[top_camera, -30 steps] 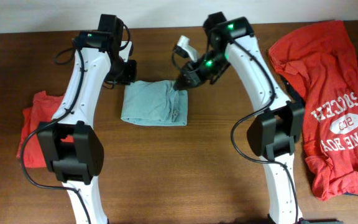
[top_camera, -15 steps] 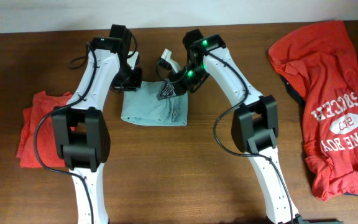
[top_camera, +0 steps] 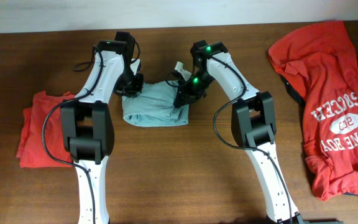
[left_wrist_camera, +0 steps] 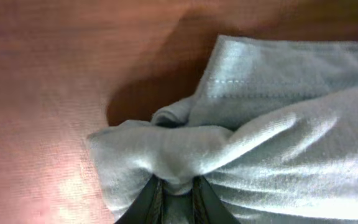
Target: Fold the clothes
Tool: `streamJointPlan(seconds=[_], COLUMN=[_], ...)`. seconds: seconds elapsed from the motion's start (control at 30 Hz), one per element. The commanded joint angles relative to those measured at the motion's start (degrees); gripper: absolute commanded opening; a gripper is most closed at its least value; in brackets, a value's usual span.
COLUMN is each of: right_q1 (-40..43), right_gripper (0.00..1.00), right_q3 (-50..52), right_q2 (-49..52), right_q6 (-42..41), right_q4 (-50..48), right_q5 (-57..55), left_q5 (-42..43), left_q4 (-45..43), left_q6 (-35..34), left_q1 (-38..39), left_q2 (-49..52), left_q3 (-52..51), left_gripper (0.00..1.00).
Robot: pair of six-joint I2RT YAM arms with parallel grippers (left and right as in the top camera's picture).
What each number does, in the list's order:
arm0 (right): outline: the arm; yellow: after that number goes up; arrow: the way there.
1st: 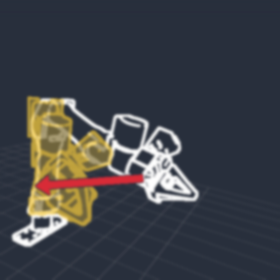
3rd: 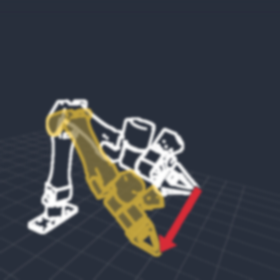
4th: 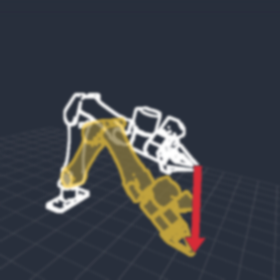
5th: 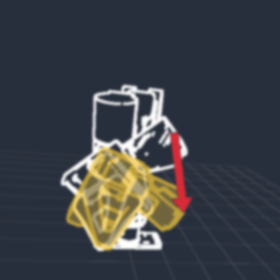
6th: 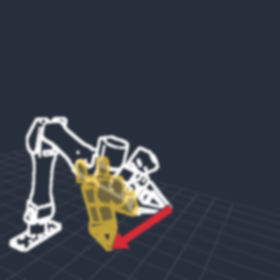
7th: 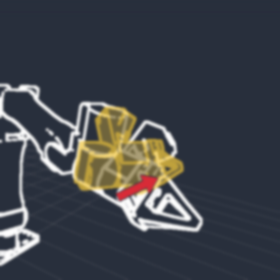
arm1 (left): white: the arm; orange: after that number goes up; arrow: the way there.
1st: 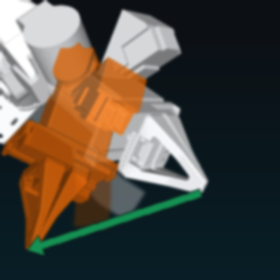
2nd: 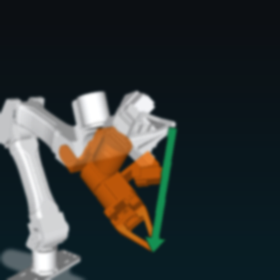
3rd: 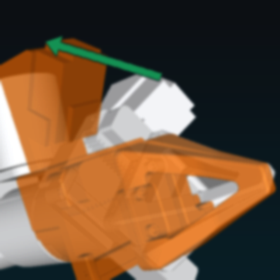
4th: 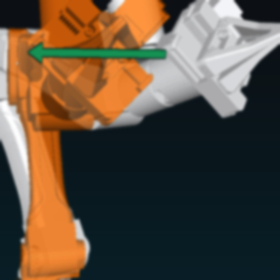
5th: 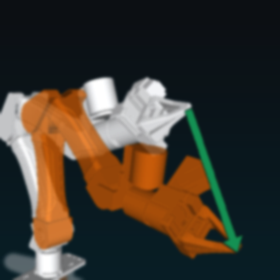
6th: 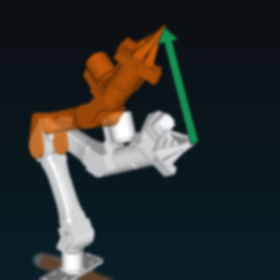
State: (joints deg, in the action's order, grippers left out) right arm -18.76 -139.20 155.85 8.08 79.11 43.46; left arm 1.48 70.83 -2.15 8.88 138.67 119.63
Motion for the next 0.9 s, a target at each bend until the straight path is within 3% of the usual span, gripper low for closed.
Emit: streamJointPlan(seconds=[0.0, 0.13, 0.43, 0.7, 0.77, 0.8, 0.83, 0.87], right_q1=[1.4, 2.0, 4.2, 5.0, 5.0, 4.9, 4.7, 4.2], right_gripper=[0.08, 0.09, 0.13, 0.15, 0.15, 0.14, 0.14, 0.14], right_q3=[0.1, 0.1, -3.2, -21.9, -28.3, -32.0, -32.9, -33.1], right_q2=[1.2, 1.2, 0.8, -2.8, -3.2, -3.3, -4.2, -5.3], right_q6=[-1.3, -1.2, -0.9, -0.6, -0.6, -1.2, -2.5, -2.4], right_q4=[1.3, 2.8, 4.9, 12.4, 16.9, 18.3, 18.3, 18.2], right_q5=[-6.3, -7.0, -22.6, -29.2, -29.2, -29.1, -27.7, -24.0], left_q5=[-1.3, -1.3, 1.3, 4.6, 4.5, 4.5, 4.3, 4.3], left_q4=[4.9, 7.3, 19.1, 17.7, 15.7, 14.0, 11.6, 9.6], left_q6=[0.5, 0.5, 0.5, 2.4, 2.4, 2.4, 2.7, 3.4], left_q1=[-0.1, -0.1, 0.0, 0.3, 0.3, 0.3, 0.2, 0.2], left_q2=[4.3, 4.3, 3.4, -7.6, -11.3, -13.2, -14.9, -15.8], left_q3=[-1.6, -1.6, -1.6, -1.0, -1.0, -1.0, -1.0, -1.0], left_gripper=[0.17, 0.03, 0.01, 0.02, 0.06, 0.17, 0.47, 0.7])
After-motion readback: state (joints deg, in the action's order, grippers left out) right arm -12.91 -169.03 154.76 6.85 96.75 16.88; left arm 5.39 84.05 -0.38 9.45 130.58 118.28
